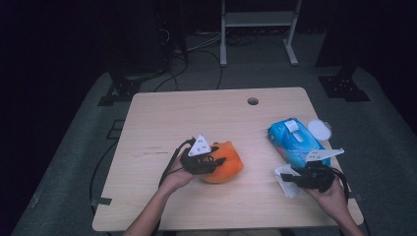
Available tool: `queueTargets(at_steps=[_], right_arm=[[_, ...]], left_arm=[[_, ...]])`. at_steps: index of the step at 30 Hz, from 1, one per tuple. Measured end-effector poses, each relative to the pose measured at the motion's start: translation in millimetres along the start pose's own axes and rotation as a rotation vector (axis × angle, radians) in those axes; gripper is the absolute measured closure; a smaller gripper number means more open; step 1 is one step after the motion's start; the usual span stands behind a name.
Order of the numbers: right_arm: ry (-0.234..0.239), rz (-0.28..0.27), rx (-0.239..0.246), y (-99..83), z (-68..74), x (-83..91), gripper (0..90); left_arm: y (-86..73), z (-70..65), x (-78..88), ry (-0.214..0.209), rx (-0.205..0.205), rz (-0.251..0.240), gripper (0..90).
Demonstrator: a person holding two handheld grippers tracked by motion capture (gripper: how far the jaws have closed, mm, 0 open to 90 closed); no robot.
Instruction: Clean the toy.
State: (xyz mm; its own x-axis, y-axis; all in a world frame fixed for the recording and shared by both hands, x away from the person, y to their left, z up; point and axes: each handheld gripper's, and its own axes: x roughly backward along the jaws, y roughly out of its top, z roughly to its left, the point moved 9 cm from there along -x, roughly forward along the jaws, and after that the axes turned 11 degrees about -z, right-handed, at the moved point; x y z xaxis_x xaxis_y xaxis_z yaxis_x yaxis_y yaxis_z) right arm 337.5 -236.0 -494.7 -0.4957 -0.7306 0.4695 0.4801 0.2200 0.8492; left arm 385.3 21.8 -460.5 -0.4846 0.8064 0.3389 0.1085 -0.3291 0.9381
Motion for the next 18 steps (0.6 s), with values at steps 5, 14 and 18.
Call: queueTargets(at_steps=[5, 14, 18], right_arm=[[0.013, -0.045, 0.006, 10.8, 3.0, 1.4, 61.6], [-0.016, -0.077, 0.036, 25.8, 1.6, 6.0, 59.6], [-0.037, 0.0, 0.035, 23.9, 2.1, 6.2, 58.4]], left_arm=[[1.3, 0.2, -0.9, -0.005, -0.001, 0.002, 48.6], [3.3, -0.1, -0.1, -0.014, -0.005, 0.012, 42.2], [3.5, -0.9, -0.2, -0.018, -0.004, 0.01, 39.8]])
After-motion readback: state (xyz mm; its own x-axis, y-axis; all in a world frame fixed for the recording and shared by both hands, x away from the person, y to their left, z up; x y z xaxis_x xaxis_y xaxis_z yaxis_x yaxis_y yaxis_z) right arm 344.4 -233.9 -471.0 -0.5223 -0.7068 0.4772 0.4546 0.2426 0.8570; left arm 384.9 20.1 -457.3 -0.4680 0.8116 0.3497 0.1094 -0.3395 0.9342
